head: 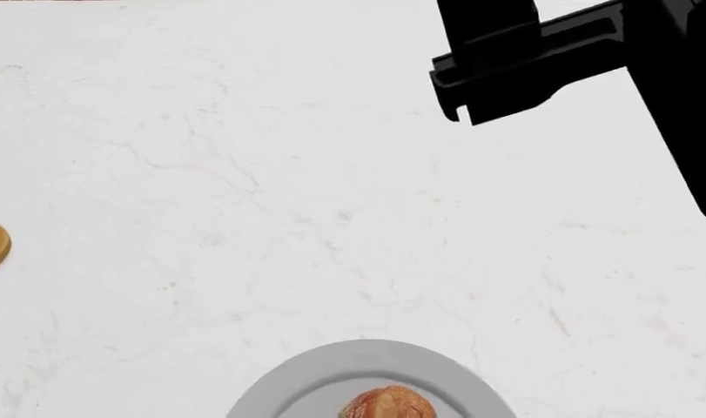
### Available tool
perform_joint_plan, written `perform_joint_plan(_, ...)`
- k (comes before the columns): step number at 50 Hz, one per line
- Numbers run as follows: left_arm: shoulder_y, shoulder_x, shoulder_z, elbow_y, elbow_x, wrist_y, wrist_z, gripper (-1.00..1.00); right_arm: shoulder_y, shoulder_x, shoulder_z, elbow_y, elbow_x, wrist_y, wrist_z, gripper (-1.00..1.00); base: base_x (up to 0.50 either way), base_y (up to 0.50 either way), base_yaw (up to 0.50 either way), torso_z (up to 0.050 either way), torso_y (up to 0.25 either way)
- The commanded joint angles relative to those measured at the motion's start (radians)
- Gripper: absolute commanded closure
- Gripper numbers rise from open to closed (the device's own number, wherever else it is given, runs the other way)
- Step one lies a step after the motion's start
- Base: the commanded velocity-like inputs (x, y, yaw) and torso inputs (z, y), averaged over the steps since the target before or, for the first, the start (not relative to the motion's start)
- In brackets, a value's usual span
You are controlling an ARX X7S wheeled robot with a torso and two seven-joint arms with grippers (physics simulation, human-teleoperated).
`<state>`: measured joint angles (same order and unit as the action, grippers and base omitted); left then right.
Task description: Place all breads on the cutting board.
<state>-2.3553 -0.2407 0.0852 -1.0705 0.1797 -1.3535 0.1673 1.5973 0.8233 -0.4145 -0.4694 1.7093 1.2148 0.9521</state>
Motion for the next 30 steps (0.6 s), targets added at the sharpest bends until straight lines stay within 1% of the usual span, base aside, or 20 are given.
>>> perform_joint_plan(1, -0.001, 0.011, -0.028, 0.062, 0.098, -0.037, 0.064, 1.0, 0.005, 0.007, 0.002, -0.003, 0.021, -0.008, 0.006, -1.0, 0.0, 0.0, 0.0, 0.0, -0.25)
perform_joint_plan(7, -0.001, 0.01, -0.032, 0.069, 0.094, -0.042, 0.06, 1.0, 0.008, 0.014, 0.002, -0.003, 0.028, -0.008, 0.007, -1.0, 0.0, 0.0, 0.0, 0.0, -0.25)
perform_joint_plan(17, -0.001, 0.018, -0.02, 0.103, 0.167, -0.065, 0.103, 1.0, 0.002, 0.014, -0.002, -0.007, 0.03, -0.015, 0.011, -1.0, 0.0, 0.0, 0.0, 0.0, -0.243)
perform_joint_plan(21, -0.001, 0.02, -0.02, 0.106, 0.188, -0.066, 0.113, 1.0, -0.003, 0.015, -0.002, -0.008, 0.022, -0.019, 0.005, -1.0, 0.0, 0.0, 0.0, 0.0, -0.161)
perform_joint_plan(25, -0.001, 0.019, -0.024, 0.117, 0.198, -0.082, 0.074, 1.0, 0.009, 0.016, -0.004, 0.001, 0.021, -0.014, 0.0, -1.0, 0.0, 0.0, 0.0, 0.0, -0.052)
perform_joint_plan(27, -0.001, 0.014, -0.029, 0.127, 0.178, -0.106, 0.049, 1.0, 0.012, 0.017, -0.007, 0.001, 0.013, -0.01, -0.001, -1.0, 0.0, 0.0, 0.0, 0.0, 0.0)
perform_joint_plan(28, -0.001, 0.005, -0.066, 0.147, 0.113, -0.133, 0.015, 1.0, 0.01, 0.018, -0.008, 0.001, 0.013, -0.011, 0.0, -1.0, 0.0, 0.0, 0.0, 0.0, 0.0)
perform_joint_plan(29, -0.001, 0.0, -0.047, 0.165, 0.102, -0.142, 0.003, 1.0, 0.006, 0.019, -0.01, 0.001, 0.014, -0.012, 0.001, -1.0, 0.0, 0.0, 0.0, 0.0, 0.0)
perform_joint_plan(30, -0.001, 0.0, -0.027, 0.165, 0.111, -0.142, 0.029, 1.0, 0.004, 0.019, -0.009, 0.002, 0.014, -0.013, 0.0, -1.0, 0.0, 0.0, 0.0, 0.0, 0.0)
